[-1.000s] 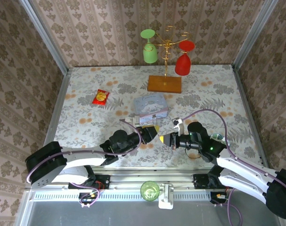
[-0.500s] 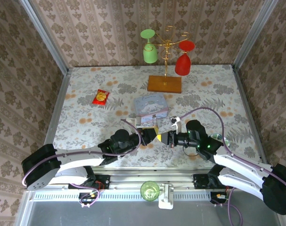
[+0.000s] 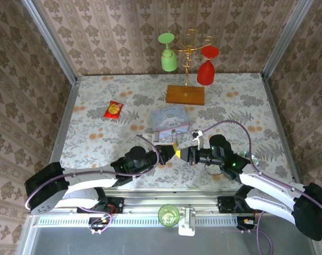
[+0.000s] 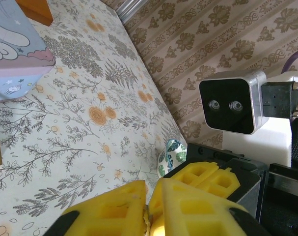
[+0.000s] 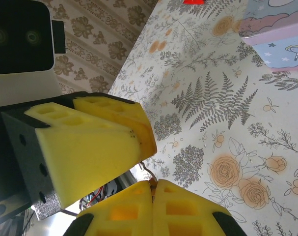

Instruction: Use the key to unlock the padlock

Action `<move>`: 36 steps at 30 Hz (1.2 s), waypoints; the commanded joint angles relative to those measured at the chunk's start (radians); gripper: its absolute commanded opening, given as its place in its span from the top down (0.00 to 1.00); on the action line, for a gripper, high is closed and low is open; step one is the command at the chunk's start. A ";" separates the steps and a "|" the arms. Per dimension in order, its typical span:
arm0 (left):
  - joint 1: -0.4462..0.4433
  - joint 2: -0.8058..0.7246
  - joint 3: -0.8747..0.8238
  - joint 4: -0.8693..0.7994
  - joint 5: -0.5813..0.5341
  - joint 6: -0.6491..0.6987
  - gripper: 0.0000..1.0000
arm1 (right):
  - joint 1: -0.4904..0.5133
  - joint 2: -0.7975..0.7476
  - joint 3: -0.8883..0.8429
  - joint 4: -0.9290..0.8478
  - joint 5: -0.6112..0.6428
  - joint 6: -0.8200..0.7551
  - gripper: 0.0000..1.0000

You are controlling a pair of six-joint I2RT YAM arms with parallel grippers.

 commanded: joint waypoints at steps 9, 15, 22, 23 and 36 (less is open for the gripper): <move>-0.010 -0.023 0.000 0.024 0.002 0.018 1.00 | -0.005 -0.021 0.029 -0.019 0.003 -0.028 0.66; -0.030 -0.010 -0.019 0.171 -0.028 0.010 1.00 | -0.062 -0.114 -0.033 0.101 -0.036 -0.040 0.20; -0.036 -0.024 0.024 0.175 -0.022 0.029 1.00 | -0.112 -0.088 -0.019 0.254 -0.172 0.003 0.27; -0.036 -0.030 0.030 0.160 -0.020 0.036 1.00 | -0.112 -0.084 -0.022 0.264 -0.171 0.008 0.29; -0.056 -0.040 0.041 0.175 -0.077 0.088 1.00 | -0.111 -0.045 -0.071 0.379 -0.233 0.074 0.54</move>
